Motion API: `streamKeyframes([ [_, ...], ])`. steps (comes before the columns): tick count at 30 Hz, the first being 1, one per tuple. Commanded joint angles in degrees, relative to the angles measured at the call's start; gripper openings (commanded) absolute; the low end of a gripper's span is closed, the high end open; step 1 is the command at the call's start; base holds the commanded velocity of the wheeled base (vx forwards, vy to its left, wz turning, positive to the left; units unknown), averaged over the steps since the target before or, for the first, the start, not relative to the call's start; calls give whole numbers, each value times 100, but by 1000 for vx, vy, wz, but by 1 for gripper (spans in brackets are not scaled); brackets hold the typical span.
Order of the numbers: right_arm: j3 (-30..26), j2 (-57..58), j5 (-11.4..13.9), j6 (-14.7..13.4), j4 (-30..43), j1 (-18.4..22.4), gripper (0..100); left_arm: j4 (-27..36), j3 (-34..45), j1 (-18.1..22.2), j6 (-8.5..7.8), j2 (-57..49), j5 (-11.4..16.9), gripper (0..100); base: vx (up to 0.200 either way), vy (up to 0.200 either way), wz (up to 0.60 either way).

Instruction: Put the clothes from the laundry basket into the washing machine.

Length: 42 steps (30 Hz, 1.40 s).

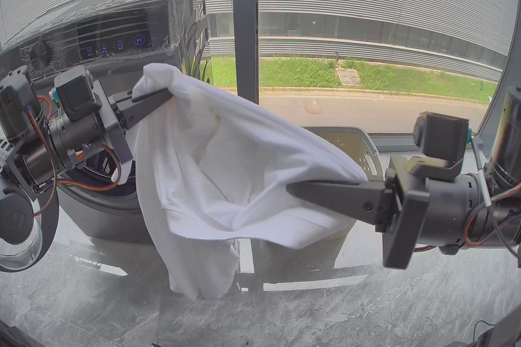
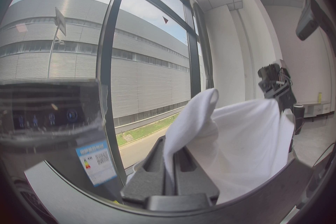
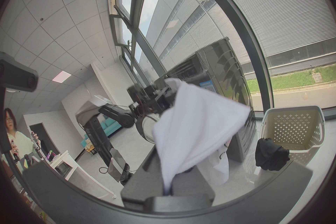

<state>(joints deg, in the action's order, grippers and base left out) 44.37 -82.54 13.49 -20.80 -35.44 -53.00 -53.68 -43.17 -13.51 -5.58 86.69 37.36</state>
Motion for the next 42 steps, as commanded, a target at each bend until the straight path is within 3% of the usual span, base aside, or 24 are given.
streamKeyframes([
  [1, 19, 379, 13, -12, 2, -52, 0, -134, 309, -20, -4, 305, -1, 0, 0, 0, 0],
  [8, 19, 423, 4, -12, 2, -17, 0, -134, 792, -451, 5, -47, 157, 0, 0, 0, 0],
  [18, 19, 406, 4, 5, 2, 36, 0, -47, 1232, -469, 5, -381, 289, 0, 0, 0, 0],
  [19, 27, 406, 4, 5, 2, 36, 0, -38, 1284, -477, 5, -389, 307, 100, 0, 0, 0],
  [28, 212, 397, 4, 5, 2, 115, 0, -117, 2216, -495, -48, -495, 456, 100, 0, 0, 0],
  [33, 309, 379, 4, 5, 2, 115, 0, -126, 2242, -644, -57, -548, 588, 100, 0, 0, 0],
  [36, 309, 379, 4, -3, 2, 115, 0, -240, 2225, -1075, -66, -583, 605, 100, 0, 0, 0],
  [38, 309, 379, 4, -3, 2, 115, 0, -257, 2225, -1110, -74, -583, 605, 100, 0, 0, 0],
  [39, 318, 379, 4, -3, 2, 115, 0, -372, 2216, -1400, -224, -495, 605, 100, 0, 0, 0],
  [41, 318, 388, 13, -3, 2, 106, 0, -416, 2207, -1409, -312, -433, 605, 100, 0, 0, 0],
  [42, 318, 388, 13, -12, 2, 89, 0, -468, 2199, -1400, -461, -249, 614, 100, 0, 0, 0],
])
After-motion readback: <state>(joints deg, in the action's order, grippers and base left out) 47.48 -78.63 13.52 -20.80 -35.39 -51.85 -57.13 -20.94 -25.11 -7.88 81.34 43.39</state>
